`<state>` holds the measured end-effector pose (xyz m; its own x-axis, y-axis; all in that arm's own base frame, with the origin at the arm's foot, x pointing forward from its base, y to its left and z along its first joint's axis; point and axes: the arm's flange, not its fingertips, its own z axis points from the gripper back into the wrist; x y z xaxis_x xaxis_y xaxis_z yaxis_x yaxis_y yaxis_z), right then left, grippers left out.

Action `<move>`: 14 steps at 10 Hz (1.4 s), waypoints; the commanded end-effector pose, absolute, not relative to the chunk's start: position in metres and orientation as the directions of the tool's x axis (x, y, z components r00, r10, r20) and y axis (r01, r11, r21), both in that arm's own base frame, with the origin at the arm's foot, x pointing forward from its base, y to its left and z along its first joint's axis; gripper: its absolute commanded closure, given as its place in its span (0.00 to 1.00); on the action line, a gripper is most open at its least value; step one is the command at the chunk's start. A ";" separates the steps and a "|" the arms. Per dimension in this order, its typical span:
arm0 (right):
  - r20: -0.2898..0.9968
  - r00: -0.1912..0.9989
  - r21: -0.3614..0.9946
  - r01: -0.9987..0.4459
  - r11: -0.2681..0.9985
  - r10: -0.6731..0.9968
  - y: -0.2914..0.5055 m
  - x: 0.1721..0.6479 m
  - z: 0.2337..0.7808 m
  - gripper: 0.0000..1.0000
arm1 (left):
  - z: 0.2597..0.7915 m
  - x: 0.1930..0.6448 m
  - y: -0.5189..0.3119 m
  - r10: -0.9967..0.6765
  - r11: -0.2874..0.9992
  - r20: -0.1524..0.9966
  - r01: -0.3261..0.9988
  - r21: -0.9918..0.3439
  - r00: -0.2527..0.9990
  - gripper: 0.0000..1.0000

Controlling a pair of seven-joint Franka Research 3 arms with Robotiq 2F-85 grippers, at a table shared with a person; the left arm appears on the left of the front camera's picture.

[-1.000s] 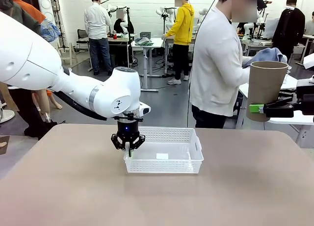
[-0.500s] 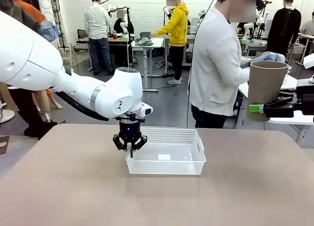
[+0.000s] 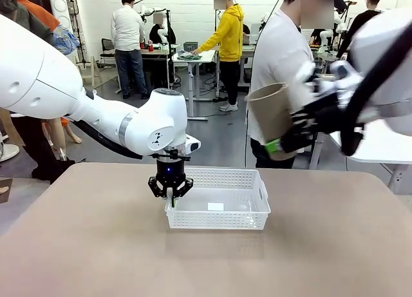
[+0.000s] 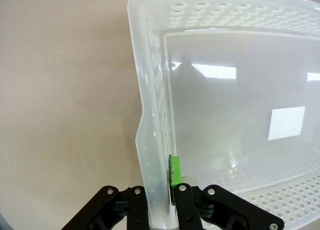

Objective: Clean and organize the cups into the basket.
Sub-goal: Pick up the Organizing basket and move it to the center of the table, then pick up the Reusable plastic cup from the right side of the table and place it inside the Organizing basket.

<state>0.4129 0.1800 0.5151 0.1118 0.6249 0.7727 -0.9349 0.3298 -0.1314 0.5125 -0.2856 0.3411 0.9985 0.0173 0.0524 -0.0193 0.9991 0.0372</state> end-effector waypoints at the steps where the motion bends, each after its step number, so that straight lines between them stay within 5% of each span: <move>1: 0.621 0.125 -0.090 -0.969 0.228 0.774 0.221 0.444 0.502 0.20 | 0.338 0.511 -0.285 0.011 0.999 0.050 -0.013 0.042 0.999 1.00; 14: 0.155 -0.143 -0.066 -0.989 -0.134 0.978 0.319 0.493 0.388 0.20 | 0.338 0.511 -0.285 0.011 0.999 0.050 -0.013 0.042 0.999 1.00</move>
